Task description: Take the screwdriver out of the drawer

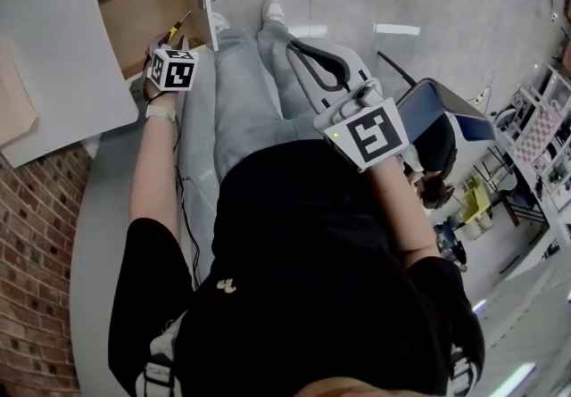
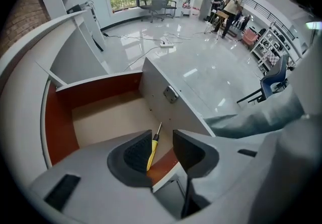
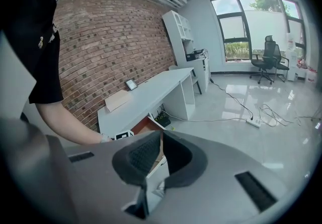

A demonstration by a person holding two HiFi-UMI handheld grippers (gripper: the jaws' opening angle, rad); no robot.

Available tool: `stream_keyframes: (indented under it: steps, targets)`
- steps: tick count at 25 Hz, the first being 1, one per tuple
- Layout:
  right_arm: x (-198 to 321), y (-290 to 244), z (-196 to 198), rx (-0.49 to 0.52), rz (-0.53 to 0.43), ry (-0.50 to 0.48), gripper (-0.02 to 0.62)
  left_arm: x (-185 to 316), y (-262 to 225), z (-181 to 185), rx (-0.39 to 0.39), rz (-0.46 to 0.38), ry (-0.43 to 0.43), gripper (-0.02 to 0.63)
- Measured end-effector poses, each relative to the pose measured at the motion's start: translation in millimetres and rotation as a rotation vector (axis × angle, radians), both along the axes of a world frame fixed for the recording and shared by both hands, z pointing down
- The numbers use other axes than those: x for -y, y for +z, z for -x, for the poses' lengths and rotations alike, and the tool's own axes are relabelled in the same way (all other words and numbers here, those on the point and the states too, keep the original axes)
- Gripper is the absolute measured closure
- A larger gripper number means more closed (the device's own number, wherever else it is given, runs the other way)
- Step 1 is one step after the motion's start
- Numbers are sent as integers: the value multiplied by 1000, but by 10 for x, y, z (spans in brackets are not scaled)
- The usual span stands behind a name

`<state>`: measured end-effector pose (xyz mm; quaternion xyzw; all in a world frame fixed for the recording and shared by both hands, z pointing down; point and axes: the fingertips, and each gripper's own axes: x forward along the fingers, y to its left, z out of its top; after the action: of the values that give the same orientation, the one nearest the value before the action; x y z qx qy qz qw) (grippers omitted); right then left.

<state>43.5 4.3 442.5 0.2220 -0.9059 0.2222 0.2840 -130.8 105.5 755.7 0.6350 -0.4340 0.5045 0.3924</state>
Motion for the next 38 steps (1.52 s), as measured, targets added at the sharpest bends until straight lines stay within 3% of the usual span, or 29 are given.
stream_keyframes:
  steps: [20,27,33,38]
  targets:
    - [-90,410,-160,-100,73,26,581,-335,1238,323,161,216,136,491]
    - [-80,473,-139,-115,85,39,582,-378,1419,227,160,318,151,491]
    - [-55,468,-132,-123,85,47,581,-219,1466,239,202,302,184,491]
    - [-46,481,-130,-126,90,54,581,-230,1520,256,178,349,166,491]
